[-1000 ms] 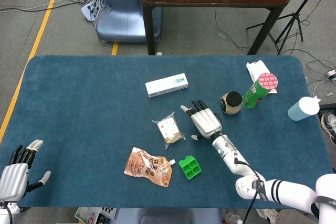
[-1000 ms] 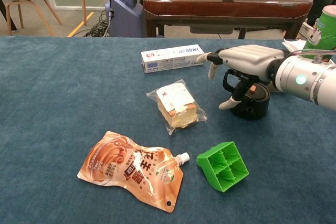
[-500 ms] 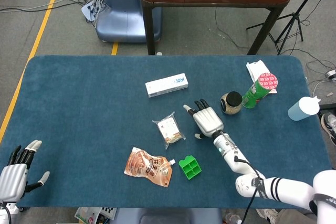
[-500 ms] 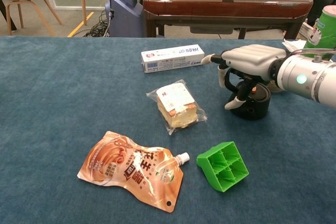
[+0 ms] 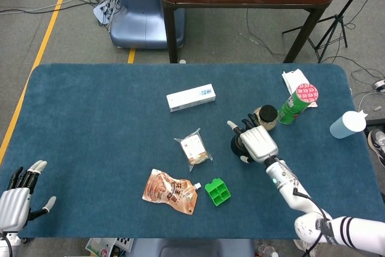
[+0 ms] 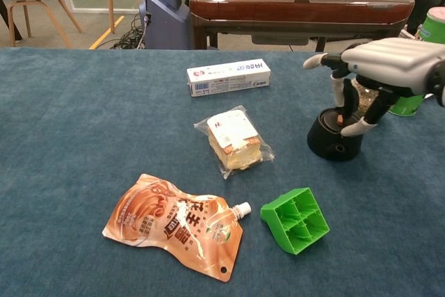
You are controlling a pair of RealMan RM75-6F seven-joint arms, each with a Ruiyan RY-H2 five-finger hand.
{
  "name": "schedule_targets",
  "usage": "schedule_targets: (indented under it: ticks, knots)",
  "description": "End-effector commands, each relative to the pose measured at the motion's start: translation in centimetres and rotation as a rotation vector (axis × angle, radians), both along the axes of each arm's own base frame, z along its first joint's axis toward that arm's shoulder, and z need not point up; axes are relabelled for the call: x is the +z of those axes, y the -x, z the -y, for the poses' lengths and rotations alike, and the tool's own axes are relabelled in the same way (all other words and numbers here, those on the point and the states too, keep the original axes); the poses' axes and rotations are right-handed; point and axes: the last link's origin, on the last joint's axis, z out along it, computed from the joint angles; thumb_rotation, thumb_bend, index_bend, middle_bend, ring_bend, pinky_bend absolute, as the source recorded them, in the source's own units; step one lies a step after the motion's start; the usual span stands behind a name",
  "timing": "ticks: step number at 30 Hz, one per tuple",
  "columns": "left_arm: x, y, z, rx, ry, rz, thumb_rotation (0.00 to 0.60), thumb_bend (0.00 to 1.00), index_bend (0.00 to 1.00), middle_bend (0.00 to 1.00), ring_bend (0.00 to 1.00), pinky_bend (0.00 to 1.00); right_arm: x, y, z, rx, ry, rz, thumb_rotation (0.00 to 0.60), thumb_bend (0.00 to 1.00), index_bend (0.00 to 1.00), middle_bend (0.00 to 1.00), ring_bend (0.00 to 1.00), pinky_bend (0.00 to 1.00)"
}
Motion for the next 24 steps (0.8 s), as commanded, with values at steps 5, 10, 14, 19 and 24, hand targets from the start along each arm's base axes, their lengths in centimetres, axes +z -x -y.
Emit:
schedule_targets:
  ticks: [5,10,14,19,24]
  knots:
    - [-0.2,-0.2,-0.1,-0.006,0.006,0.000,0.600,0.25,0.09,0.09,0.12,0.00,2.5,2.0,-2.8,0.006,0.038,-0.009,0.600,0.03,0.05,0.39,0.14,0.03]
    - [-0.3,-0.2,0.0,-0.008,0.008,0.001,0.600,0.25,0.09,0.09,0.12,0.00,3.0,2.7,-2.8,-0.009,0.065,-0.039,0.600,0.03,0.08,0.34,0.14,0.03]
    - [-0.1,-0.1,0.0,-0.005,0.005,0.003,0.600,0.25,0.09,0.09,0.12,0.00,3.0,2.7,-1.9,-0.017,0.078,-0.071,0.600,0.03,0.08,0.33,0.14,0.03]
    - [-0.2,-0.1,0.1,-0.002,0.007,0.002,0.600,0.25,0.09,0.09,0.12,0.00,2.7,3.3,-0.9,-0.057,0.073,-0.116,0.600,0.02,0.08,0.33,0.14,0.03]
    - [-0.2,-0.1,0.1,-0.001,0.012,0.003,0.600,0.25,0.09,0.09,0.12,0.00,2.3,4.0,0.0,-0.092,0.062,-0.176,0.600,0.02,0.08,0.32,0.14,0.03]
